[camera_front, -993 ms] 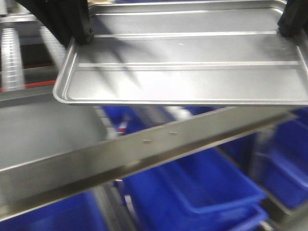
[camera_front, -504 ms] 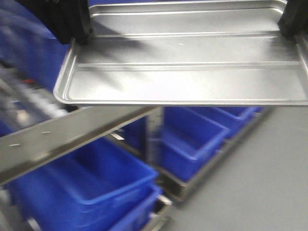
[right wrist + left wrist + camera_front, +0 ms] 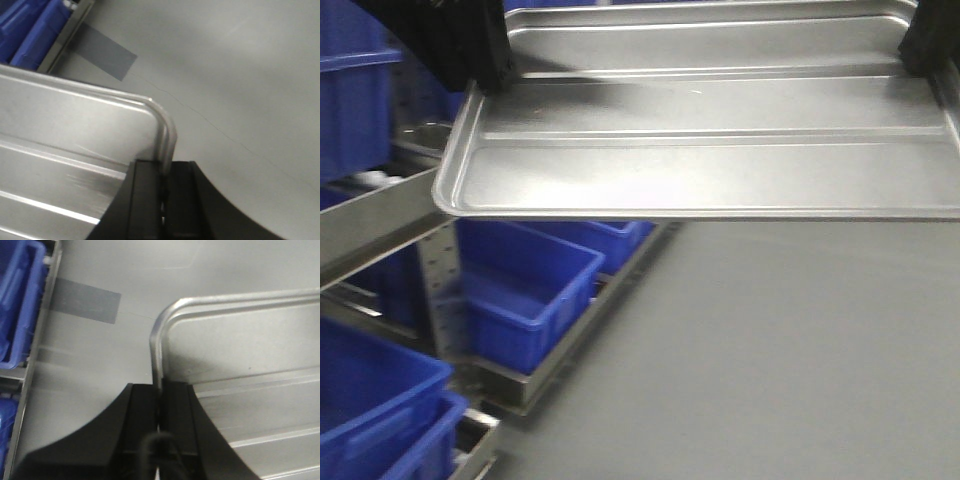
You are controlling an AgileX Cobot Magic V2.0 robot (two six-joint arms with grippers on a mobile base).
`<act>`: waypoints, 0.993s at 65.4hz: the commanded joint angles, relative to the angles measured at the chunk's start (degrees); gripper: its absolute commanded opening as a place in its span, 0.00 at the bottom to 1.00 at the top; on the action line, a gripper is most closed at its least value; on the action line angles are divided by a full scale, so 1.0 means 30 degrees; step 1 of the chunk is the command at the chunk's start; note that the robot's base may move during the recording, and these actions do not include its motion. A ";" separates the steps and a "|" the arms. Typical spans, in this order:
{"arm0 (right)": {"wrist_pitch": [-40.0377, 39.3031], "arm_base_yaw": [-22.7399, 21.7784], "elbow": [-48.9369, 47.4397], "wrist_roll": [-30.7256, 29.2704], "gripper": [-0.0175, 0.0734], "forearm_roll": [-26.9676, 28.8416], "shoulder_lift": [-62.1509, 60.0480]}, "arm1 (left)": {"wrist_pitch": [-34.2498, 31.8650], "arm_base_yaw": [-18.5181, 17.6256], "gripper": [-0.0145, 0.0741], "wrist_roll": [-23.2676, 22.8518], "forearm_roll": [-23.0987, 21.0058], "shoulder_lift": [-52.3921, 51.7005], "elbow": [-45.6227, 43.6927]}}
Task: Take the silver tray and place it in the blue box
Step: 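Hold the tray with both grippers while the base backs away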
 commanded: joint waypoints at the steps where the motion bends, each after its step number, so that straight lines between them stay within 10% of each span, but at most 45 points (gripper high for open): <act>1: -0.0542 -0.0054 -0.0752 -0.0400 0.26 -0.1247 -0.0606 | 0.0335 -0.0128 0.05 0.0476 0.0907 -0.0701 -0.0397; 65: -0.0542 -0.0054 -0.0752 -0.0400 0.26 -0.1247 -0.0606 | 0.0335 -0.0128 0.05 0.0476 0.0907 -0.0701 -0.0397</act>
